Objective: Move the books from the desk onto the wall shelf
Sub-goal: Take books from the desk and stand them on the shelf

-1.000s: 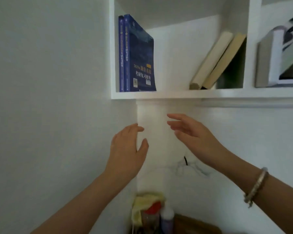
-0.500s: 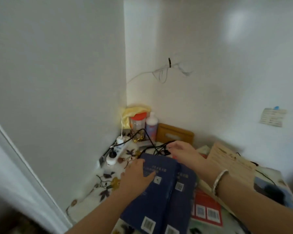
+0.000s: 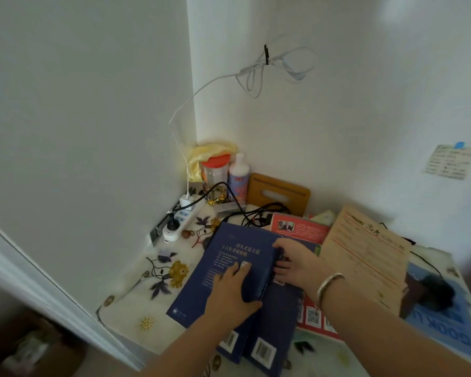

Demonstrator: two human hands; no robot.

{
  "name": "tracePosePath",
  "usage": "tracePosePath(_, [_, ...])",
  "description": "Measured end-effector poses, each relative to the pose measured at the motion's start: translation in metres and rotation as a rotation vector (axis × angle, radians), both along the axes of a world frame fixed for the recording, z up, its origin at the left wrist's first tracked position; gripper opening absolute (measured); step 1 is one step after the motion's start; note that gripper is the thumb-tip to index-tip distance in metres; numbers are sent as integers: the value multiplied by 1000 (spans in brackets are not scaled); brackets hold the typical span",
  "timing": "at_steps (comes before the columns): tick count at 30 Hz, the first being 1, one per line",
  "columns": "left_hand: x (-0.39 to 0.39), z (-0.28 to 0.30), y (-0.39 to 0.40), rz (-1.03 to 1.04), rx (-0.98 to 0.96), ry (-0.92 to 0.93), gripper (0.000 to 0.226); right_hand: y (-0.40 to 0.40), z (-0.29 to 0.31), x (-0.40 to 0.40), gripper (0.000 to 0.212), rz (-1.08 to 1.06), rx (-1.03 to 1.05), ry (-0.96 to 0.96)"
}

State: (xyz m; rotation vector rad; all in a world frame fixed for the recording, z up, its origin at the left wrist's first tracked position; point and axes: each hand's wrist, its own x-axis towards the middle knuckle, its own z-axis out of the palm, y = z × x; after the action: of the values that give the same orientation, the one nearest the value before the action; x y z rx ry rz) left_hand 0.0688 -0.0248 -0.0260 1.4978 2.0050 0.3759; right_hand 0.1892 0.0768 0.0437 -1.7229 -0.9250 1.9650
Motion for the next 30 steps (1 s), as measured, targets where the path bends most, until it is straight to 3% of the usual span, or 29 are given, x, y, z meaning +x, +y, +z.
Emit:
tracePosePath(5, [-11,4,-3,-16,77,-139,84,4,-3,-19,38,70,26,-98])
tracePosePath(9, [-17,9,-9,91,143,-291,82,5,0,-33,35,317,267,-338])
tracePosePath(15, [-14,46,-17,264,310,6,61,-8,33,-61,30,505,726,-469])
tracePosePath(21, [-53,124,-18,411,624,136,21,-23,118,-109,34,468,1077,-415])
tracePosePath(27, [-100,212,-16,461,893,211,26,-40,221,-147,33,363,1315,-231])
tracePosePath(30, [-128,264,-16,435,1000,221,22,-37,268,-164,45,381,1382,-109])
